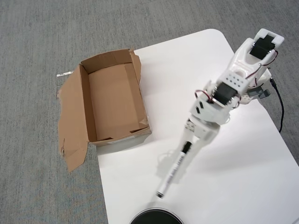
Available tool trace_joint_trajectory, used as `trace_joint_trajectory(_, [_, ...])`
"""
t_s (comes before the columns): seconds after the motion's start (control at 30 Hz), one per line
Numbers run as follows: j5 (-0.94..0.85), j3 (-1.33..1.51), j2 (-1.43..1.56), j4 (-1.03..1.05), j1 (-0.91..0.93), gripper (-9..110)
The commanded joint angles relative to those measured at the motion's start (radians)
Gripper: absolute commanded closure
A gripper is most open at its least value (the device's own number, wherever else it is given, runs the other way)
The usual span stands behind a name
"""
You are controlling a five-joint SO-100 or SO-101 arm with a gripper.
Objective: Grasp a pen and put it in the box.
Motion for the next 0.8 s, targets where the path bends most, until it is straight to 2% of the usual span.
trace_joint_trajectory(0.0, [-0.045,-0.128,0.034,-0.012,0.104,101])
trace_joint_trajectory(0.77, [-0.045,-0.240,0.034,-0.015,0.496,101])
